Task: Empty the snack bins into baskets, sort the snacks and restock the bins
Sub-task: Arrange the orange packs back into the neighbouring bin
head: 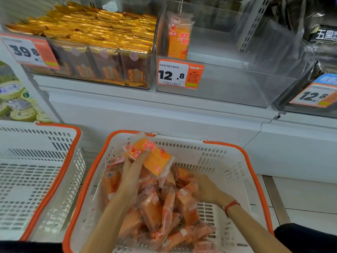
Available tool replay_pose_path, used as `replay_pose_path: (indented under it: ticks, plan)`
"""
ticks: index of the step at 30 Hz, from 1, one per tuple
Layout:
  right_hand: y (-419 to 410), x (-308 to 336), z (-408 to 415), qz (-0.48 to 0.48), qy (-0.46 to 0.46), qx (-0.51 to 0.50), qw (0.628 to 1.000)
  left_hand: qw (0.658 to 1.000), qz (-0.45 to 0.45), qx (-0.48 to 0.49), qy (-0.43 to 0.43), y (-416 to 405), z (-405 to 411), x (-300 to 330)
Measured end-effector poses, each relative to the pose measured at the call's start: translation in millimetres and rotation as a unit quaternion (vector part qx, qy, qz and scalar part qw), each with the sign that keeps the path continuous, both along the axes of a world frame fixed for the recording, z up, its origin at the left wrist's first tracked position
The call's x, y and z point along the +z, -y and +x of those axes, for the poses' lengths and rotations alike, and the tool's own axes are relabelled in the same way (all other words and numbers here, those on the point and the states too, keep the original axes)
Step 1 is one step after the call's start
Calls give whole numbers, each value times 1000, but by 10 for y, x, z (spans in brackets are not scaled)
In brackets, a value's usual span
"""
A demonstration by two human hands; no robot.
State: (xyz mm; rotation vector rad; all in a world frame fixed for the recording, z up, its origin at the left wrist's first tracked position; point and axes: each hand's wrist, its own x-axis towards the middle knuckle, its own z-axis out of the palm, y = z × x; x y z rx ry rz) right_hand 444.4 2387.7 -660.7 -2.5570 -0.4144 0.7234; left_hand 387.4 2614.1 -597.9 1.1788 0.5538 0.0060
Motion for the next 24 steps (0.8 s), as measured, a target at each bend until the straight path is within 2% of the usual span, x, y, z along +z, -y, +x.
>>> replay_pose_path:
  ticks: [1, 3, 4, 7, 9, 11, 12, 14, 17, 19, 21, 24]
  plan:
    - [100, -202, -54, -93, -5, 93, 991, 1000, -17, -2, -3, -31, 15, -14]
    - [196, -487, -210, -164, 74, 173, 968, 999, -42, -16, -1, -75, 33, -23]
    - [195, -540, -275, -152, 122, 174, 965, 998, -57, -27, 4, -87, 31, -19]
    - [190, -444, -263, -117, 178, 127, 969, 994, -83, -68, 15, -137, 29, -52]
    - [217, -215, -188, -45, 125, 9, 991, 993, -68, -92, 10, -170, 43, -48]
    - [272, 34, -41, 87, 52, -141, 985, 994, -32, -100, -1, -189, 83, -19]
    - [297, 166, 42, 162, -1, -199, 967, 995, -5, -101, -6, -193, 102, 4]
    - [347, 415, 173, 315, -117, -257, 906, 994, 49, -102, -7, -199, 130, 59]
    - [340, 820, 238, 472, -209, -251, 818, 992, 84, -98, -6, -175, 134, 128]
    - [258, 1025, 220, 510, -234, -224, 797, 990, 92, -103, 2, -130, 143, 170]
    - [111, 1170, 151, 517, -242, -201, 796, 992, 86, -96, 12, -83, 197, 167]
    - [-172, 1325, 5, 450, -153, -183, 861, 993, 77, -81, 21, -13, 235, 103]
